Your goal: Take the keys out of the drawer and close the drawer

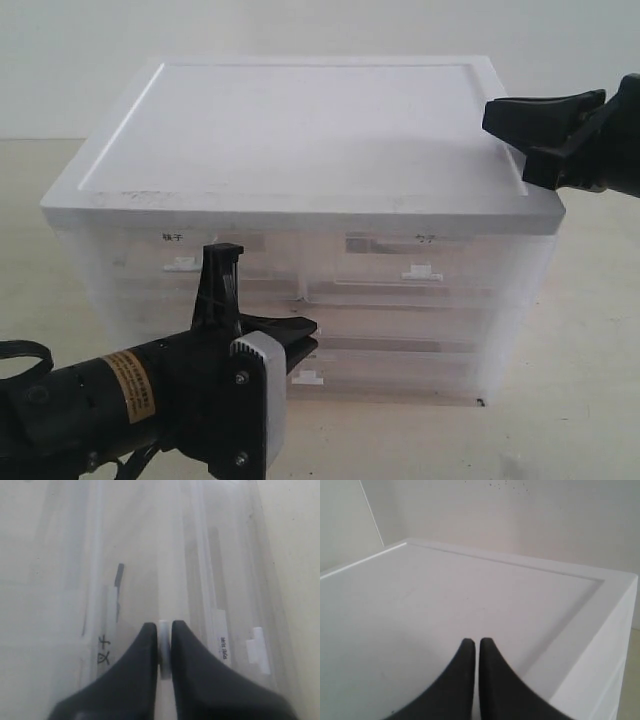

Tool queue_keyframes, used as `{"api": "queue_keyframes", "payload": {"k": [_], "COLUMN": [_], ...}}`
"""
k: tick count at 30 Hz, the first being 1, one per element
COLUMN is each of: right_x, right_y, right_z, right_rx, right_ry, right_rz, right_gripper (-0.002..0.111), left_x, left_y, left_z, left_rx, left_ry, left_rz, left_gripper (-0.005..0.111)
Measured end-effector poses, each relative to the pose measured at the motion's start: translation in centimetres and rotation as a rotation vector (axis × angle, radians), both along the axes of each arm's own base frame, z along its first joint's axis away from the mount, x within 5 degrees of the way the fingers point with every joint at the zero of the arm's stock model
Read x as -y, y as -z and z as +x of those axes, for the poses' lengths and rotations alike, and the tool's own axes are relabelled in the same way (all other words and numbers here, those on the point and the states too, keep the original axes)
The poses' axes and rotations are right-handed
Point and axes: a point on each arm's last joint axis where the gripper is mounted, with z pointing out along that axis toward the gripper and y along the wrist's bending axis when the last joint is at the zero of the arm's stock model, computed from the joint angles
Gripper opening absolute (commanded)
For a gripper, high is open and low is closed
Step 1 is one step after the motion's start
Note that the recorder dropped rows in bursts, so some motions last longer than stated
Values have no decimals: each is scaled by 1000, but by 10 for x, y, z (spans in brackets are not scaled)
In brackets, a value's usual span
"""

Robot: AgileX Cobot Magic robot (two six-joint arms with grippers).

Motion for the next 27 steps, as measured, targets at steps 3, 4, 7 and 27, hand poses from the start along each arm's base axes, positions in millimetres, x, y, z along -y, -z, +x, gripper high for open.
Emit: {"api": "queue_keyframes", "payload": {"k": [3, 4, 7, 27], "right_x": [0, 0, 0, 0], "right_y": [0, 0, 0, 0], "right_z": [0, 0, 0, 0], "right_rx": [0, 0, 0, -2], "right_ry": [0, 0, 0, 3], "right_rz": [0, 0, 0, -2], "right_gripper": [0, 0, 0, 0], "left_x": [4, 5, 9, 11], "left_y": [0, 0, 0, 4], "left_z": [-5, -7, -12, -86], "left_rx": [-7, -8, 3, -230], "left_ry": [-18, -26, -46, 23], "left_rz": [14, 26, 49, 255], "left_gripper": [5, 5, 5, 5]}}
